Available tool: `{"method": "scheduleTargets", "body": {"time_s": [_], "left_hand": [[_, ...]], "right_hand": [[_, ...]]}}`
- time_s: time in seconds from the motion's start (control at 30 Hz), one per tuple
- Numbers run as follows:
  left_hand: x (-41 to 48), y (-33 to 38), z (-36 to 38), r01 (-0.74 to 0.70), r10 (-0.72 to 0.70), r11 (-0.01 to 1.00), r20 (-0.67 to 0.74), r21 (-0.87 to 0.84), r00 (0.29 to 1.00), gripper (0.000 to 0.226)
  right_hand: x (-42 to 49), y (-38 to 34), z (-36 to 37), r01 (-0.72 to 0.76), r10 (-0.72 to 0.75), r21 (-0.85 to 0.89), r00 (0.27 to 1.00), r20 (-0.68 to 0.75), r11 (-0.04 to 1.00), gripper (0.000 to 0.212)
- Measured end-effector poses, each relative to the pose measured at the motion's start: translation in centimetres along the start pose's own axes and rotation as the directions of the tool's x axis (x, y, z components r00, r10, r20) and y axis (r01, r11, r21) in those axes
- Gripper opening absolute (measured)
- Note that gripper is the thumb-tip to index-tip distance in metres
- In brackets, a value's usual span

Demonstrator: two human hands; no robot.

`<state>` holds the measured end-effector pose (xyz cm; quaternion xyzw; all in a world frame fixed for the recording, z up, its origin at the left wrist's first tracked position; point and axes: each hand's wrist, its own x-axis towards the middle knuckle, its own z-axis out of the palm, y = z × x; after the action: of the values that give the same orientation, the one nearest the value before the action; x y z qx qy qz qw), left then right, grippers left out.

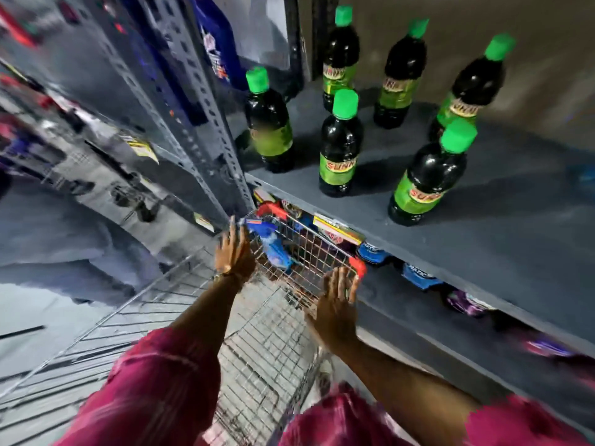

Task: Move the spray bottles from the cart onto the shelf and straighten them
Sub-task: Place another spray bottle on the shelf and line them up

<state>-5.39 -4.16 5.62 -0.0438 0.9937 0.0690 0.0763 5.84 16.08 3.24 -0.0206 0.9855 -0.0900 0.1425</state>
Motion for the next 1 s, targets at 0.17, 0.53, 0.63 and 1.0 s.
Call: {"method": "scheduleTargets", "body": {"time_s": [0.17, 0.53, 0.63, 1.0], "left_hand": [[2.7, 0.1, -0.6, -0.175, 0.186, 0.968, -0.045, 0.181, 0.982, 0.066], [4.4, 2.3, -0.7, -0.279, 0.310, 0.914, -0.063, 0.295, 0.949, 0.045], [2.5, 2.9, -1.4, -0.291, 0.299, 0.921, 0.007, 0.258, 0.954, 0.044], [-7.8, 9.0, -15.6, -0.466, 0.420, 0.880, -0.306, -0.092, 0.854, 0.023]], "right_hand": [[0.5, 0.1, 0.5, 0.018, -0.012, -0.124, 0.999, 0.052, 0.992, 0.076], [0.2, 0.1, -0.4, 0.024, -0.023, -0.167, 1.000, 0.007, 0.986, 0.047], [0.2, 0.0, -0.5, 0.042, -0.041, -0.221, 0.999, 0.011, 0.974, 0.060], [-1.2, 1.0, -4.8, -0.009, 0.108, 0.739, 0.990, -0.086, 0.673, 0.112]]}}
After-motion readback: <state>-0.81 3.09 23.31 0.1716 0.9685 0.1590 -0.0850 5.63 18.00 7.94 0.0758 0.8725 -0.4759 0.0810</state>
